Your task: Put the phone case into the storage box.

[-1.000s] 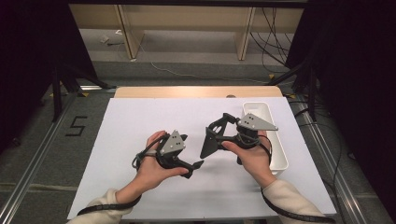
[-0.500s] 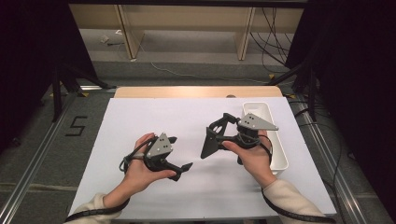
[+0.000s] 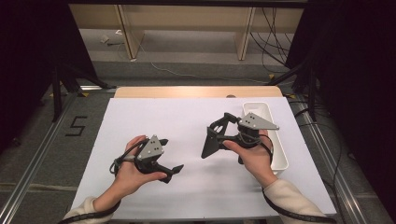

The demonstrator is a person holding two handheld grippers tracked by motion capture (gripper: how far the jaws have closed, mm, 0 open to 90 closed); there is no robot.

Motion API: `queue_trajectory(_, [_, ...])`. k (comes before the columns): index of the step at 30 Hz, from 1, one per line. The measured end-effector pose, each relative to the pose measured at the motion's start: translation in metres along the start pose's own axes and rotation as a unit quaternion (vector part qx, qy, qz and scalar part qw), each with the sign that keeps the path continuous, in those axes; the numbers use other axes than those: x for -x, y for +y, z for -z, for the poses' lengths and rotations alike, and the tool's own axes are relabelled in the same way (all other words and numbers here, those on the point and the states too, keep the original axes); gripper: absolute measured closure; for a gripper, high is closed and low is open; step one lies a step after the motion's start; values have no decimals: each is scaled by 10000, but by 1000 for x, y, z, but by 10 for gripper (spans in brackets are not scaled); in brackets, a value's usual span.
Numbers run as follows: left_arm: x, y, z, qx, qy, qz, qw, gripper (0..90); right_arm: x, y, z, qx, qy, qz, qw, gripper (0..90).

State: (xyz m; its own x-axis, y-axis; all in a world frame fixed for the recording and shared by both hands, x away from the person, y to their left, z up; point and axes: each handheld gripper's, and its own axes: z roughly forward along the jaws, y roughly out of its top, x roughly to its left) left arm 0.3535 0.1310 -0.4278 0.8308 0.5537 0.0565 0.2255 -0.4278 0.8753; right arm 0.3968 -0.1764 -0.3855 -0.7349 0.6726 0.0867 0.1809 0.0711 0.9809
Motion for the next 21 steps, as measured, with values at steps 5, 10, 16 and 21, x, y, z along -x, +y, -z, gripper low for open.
queue_trajectory(5, [-2,-6,5,-56,23,26,10000,0,0,1,0,10,-3,1,10000,154])
queue_trajectory(10, [-4,-11,9,-101,74,52,9999,0,1,1,1,8,2,13,10000,154])
queue_trajectory(16, [-6,-15,13,-157,138,47,9998,1,1,1,1,3,-5,13,10000,153])
queue_trajectory(21, [-8,-17,14,-196,177,17,9996,1,2,1,2,-9,-6,12,10000,154])
